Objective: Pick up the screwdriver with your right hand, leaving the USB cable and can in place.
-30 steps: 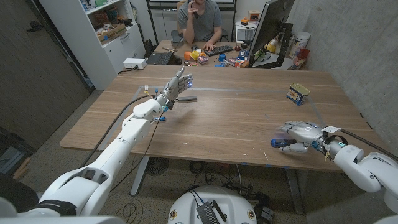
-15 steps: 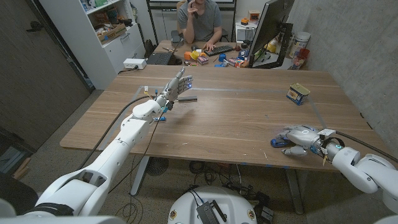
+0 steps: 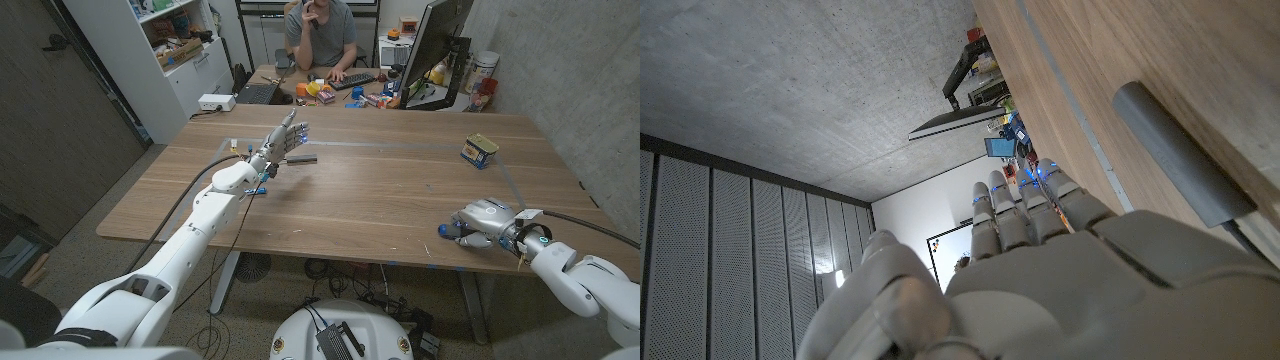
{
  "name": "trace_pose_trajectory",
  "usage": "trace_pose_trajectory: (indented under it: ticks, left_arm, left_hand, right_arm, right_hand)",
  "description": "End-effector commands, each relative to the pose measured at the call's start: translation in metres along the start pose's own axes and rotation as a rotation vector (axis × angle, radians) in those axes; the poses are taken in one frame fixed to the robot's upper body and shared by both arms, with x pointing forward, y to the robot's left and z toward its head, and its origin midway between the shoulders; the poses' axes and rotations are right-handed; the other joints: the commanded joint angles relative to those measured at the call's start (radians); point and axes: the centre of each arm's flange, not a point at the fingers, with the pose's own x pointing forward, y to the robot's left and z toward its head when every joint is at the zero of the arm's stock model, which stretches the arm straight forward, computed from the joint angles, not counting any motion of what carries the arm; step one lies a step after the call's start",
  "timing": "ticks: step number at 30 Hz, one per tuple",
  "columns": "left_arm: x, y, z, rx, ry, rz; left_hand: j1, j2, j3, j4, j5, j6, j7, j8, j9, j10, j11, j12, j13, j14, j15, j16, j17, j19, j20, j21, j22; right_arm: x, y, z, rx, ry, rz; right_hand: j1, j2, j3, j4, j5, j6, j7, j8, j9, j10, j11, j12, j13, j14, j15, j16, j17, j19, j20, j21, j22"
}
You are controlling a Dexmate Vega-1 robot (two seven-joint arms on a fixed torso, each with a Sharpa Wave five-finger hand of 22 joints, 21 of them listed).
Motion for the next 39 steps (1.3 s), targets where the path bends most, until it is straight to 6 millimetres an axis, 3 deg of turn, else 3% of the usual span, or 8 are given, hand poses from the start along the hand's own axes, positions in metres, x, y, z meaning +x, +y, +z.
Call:
trace_pose_trajectory:
  ticks: [1, 10, 14, 19, 22, 23, 27, 39]
  left_arm:
    - [0.001, 0.000, -0.002, -0.016, -0.018, -0.006]
    - [0.003, -0.004, -0.003, -0.035, -0.036, -0.025]
    - [0.003, -0.005, -0.002, -0.042, -0.054, -0.027]
    - [-0.002, -0.004, 0.000, -0.049, -0.073, -0.021]
    - [-0.009, 0.000, 0.003, -0.045, -0.084, -0.008]
    - [-0.009, 0.000, 0.003, -0.045, -0.084, -0.008]
    - [-0.017, 0.006, 0.003, -0.050, -0.086, 0.019]
    - [-0.020, 0.003, -0.004, -0.062, -0.076, 0.013]
  left_hand:
    - [-0.009, -0.003, -0.008, 0.002, 0.003, 0.008, 0.001, 0.006, 0.006, 0.014, -0.001, 0.005, 0.004, 0.008, -0.043, 0.006, 0.004, 0.010, -0.028, 0.008, 0.002]
    - [-0.014, -0.003, -0.010, 0.004, 0.004, 0.009, 0.001, 0.006, 0.006, 0.015, -0.003, 0.005, 0.004, 0.009, -0.043, 0.006, 0.004, 0.010, -0.028, 0.008, 0.002]
    - [-0.015, -0.003, -0.010, 0.005, 0.004, 0.009, 0.001, 0.005, 0.006, 0.016, -0.004, 0.005, 0.004, 0.008, -0.043, 0.006, 0.004, 0.010, -0.028, 0.008, 0.002]
    - [-0.018, -0.003, -0.011, 0.006, 0.004, 0.006, -0.001, 0.003, 0.006, 0.018, -0.002, 0.005, 0.004, 0.009, -0.043, 0.006, 0.004, 0.010, -0.028, 0.008, 0.002]
    - [-0.019, -0.003, -0.012, 0.007, 0.004, 0.004, -0.001, 0.002, 0.006, 0.015, -0.002, 0.004, 0.004, 0.009, -0.043, 0.006, 0.004, 0.010, -0.028, 0.008, 0.002]
    - [-0.019, -0.003, -0.012, 0.007, 0.004, 0.004, -0.001, 0.002, 0.006, 0.016, -0.002, 0.004, 0.004, 0.009, -0.043, 0.006, 0.004, 0.010, -0.028, 0.008, 0.002]
    - [-0.021, -0.003, -0.013, 0.008, 0.005, 0.002, -0.002, 0.002, 0.006, 0.017, -0.002, 0.004, 0.004, 0.008, -0.044, 0.006, 0.004, 0.010, -0.028, 0.008, 0.002]
    - [-0.024, -0.003, -0.014, 0.010, 0.005, 0.004, 0.000, 0.002, 0.006, 0.021, -0.002, 0.005, 0.004, 0.008, -0.043, 0.006, 0.004, 0.010, -0.029, 0.008, 0.002]
  right_arm:
    - [0.000, -0.020, -0.009, -0.003, 0.063, -0.120]
    - [0.015, -0.098, -0.042, 0.053, 0.166, -0.292]
    - [0.036, -0.126, -0.065, 0.333, 0.200, -0.283]
    - [0.067, -0.157, -0.086, 0.489, 0.220, -0.359]
    - [0.082, -0.185, -0.097, 0.499, 0.264, -0.458]
    - [0.082, -0.185, -0.098, 0.499, 0.266, -0.459]
    - [0.090, -0.221, -0.111, 0.454, 0.282, -0.520]
    - [0.081, -0.312, -0.141, 0.319, 0.364, -0.679]
  right_hand:
    - [0.154, 0.132, 0.000, 0.003, -0.005, 0.146, -0.121, 0.014, 0.004, 0.152, -0.140, 0.010, 0.010, 0.018, -0.141, 0.007, 0.010, 0.007, -0.089, 0.010, 0.006]
    - [0.169, 0.127, -0.004, 0.007, -0.012, 0.154, -0.121, 0.017, 0.000, 0.156, -0.139, 0.017, 0.025, 0.011, -0.140, -0.006, 0.017, -0.015, -0.082, 0.017, 0.012]
    - [0.172, 0.133, -0.003, 0.011, -0.014, 0.155, -0.119, 0.018, -0.001, 0.151, -0.138, 0.017, 0.030, 0.010, -0.140, -0.010, 0.020, -0.017, -0.079, 0.021, 0.013]
    - [0.180, 0.136, -0.003, 0.012, -0.018, 0.158, -0.109, 0.019, -0.002, 0.150, -0.133, 0.019, 0.038, 0.027, -0.141, -0.004, 0.029, -0.014, -0.070, 0.028, 0.013]
    - [0.184, 0.134, -0.003, 0.011, -0.020, 0.159, -0.106, 0.020, -0.002, 0.153, -0.133, 0.021, 0.040, 0.028, -0.141, -0.005, 0.032, -0.014, -0.069, 0.030, 0.014]
    - [0.185, 0.134, -0.003, 0.011, -0.021, 0.160, -0.106, 0.020, -0.002, 0.154, -0.134, 0.021, 0.041, 0.029, -0.141, -0.005, 0.032, -0.014, -0.069, 0.031, 0.014]
    - [0.193, 0.134, -0.003, 0.010, -0.025, 0.162, -0.100, 0.023, -0.001, 0.168, -0.135, 0.028, 0.046, 0.034, -0.141, -0.005, 0.038, -0.008, -0.065, 0.038, 0.014]
    - [0.203, 0.130, -0.003, 0.011, -0.036, 0.164, -0.096, 0.028, 0.004, 0.178, -0.135, 0.035, 0.059, 0.052, -0.141, -0.005, 0.050, 0.010, -0.065, 0.057, 0.013]
